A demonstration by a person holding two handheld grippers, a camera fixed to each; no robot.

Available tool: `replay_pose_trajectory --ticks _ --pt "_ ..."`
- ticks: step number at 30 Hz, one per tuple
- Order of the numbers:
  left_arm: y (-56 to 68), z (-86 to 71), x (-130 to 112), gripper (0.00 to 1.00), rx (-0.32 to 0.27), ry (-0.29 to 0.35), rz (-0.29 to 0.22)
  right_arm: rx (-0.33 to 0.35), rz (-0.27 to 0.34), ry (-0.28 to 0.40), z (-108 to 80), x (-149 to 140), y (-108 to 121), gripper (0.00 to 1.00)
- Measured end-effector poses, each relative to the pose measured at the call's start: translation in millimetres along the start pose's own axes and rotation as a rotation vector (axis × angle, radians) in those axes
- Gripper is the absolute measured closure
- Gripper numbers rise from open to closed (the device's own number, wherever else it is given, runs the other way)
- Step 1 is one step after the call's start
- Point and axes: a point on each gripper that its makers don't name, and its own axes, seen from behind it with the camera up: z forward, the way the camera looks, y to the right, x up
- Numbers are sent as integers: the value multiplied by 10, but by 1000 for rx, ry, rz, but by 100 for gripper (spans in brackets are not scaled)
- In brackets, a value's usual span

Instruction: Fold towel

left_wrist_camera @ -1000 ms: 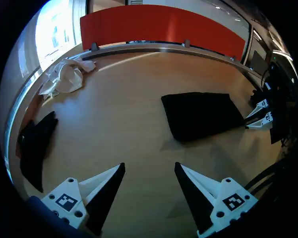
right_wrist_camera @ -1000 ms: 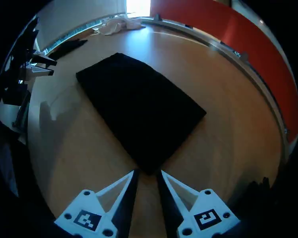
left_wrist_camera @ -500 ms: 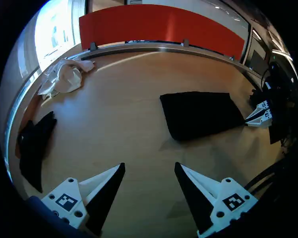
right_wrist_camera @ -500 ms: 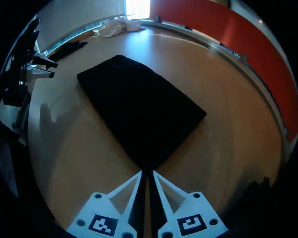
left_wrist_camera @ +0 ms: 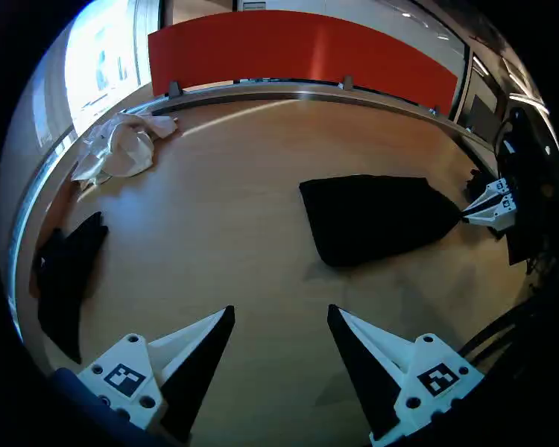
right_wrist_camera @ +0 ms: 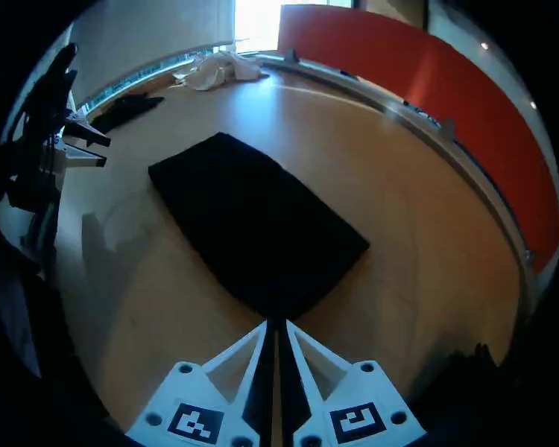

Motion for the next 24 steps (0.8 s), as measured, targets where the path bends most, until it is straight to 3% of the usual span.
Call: replay_pose_trajectory --ticks 15,24 --pt "-12 -74 35 8 1 14 -10 -4 -57 147 -236 867 -67 97" --pt "-14 -113 51 8 0 21 -19 7 -103 179 -266 1164 -127 97"
